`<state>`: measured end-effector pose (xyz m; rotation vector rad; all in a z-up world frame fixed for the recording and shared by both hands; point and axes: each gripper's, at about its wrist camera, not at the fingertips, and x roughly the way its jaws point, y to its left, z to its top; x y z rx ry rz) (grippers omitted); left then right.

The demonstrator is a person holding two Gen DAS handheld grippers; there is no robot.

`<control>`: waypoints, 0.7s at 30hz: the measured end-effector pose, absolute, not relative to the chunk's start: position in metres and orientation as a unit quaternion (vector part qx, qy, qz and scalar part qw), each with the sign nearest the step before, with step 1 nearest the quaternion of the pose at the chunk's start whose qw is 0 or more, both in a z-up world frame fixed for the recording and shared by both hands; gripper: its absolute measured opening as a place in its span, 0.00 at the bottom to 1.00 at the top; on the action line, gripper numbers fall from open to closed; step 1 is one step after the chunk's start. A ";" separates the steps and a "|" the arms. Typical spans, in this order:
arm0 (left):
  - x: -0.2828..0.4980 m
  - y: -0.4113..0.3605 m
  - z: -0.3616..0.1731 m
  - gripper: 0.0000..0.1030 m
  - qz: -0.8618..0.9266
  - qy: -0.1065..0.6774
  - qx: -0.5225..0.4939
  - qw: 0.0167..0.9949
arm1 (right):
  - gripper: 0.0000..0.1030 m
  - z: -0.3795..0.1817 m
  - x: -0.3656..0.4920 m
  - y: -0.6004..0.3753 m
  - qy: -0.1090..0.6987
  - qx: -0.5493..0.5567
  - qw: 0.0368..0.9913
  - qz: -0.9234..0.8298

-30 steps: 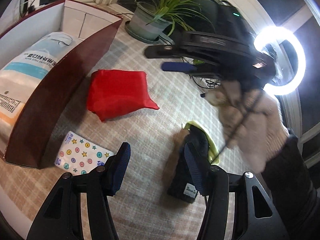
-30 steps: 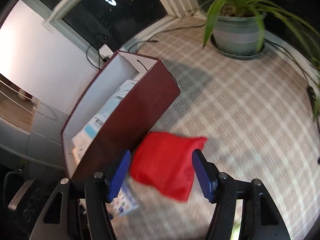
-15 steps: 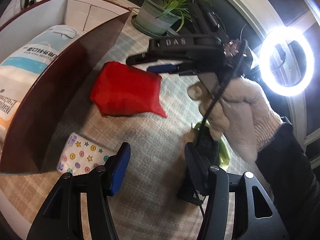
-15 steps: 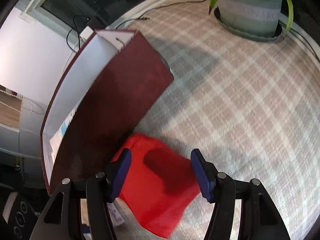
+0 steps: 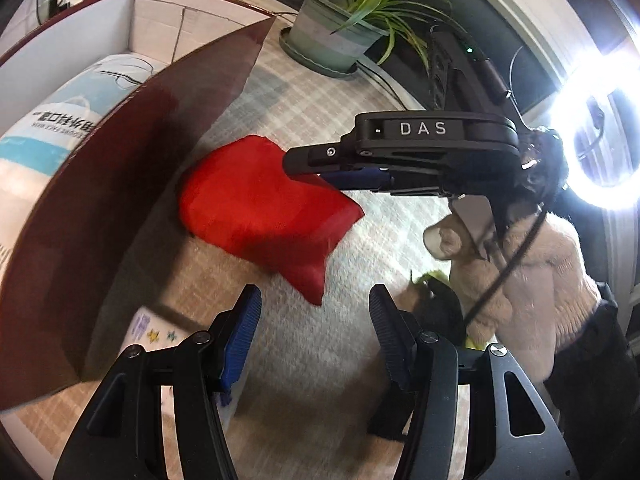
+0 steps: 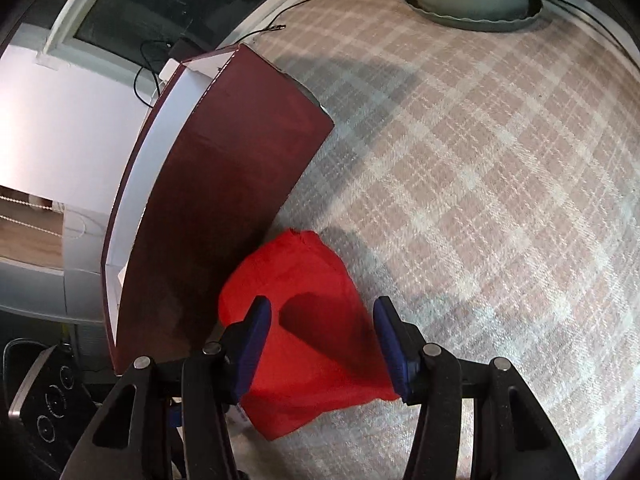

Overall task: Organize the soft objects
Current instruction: 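Lift the red pouch and carry it over the red box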

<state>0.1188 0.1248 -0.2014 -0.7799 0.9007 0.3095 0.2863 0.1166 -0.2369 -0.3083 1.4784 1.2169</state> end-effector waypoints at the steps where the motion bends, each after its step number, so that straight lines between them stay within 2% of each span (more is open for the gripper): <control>1: 0.119 0.125 -0.202 0.54 0.147 0.424 -0.365 0.816 | 0.48 -0.238 0.287 0.116 0.629 -0.132 0.566 0.517; 10: 0.136 0.144 -0.224 0.54 0.169 0.433 -0.392 0.793 | 0.48 -0.246 0.284 0.121 0.637 -0.129 0.558 0.516; 21: 0.144 0.138 -0.224 0.46 0.157 0.436 -0.371 0.805 | 0.42 -0.244 0.276 0.105 0.638 -0.124 0.556 0.518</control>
